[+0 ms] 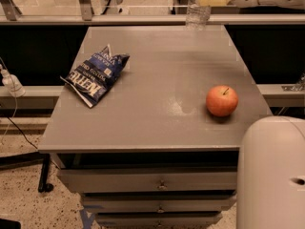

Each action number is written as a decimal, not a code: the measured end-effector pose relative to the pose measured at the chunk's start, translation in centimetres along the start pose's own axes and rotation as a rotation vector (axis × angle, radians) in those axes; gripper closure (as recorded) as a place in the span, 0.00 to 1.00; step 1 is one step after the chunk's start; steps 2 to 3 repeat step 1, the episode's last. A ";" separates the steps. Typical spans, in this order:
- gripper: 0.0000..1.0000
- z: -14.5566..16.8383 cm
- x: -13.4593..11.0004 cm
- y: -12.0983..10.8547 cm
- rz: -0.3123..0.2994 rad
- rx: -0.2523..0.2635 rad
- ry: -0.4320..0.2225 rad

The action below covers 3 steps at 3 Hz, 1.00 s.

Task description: Pick water bottle

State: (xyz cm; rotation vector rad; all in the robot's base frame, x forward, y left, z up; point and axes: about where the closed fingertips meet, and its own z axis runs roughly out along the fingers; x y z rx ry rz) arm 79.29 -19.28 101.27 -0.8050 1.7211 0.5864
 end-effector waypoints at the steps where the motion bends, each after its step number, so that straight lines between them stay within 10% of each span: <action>1: 1.00 -0.3 0.0 0.1 0.008 -0.005 -0.006; 3: 1.00 -0.3 0.0 0.1 0.008 -0.005 -0.006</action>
Offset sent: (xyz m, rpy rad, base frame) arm 0.0000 0.0000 0.0000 0.0000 0.0000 0.0000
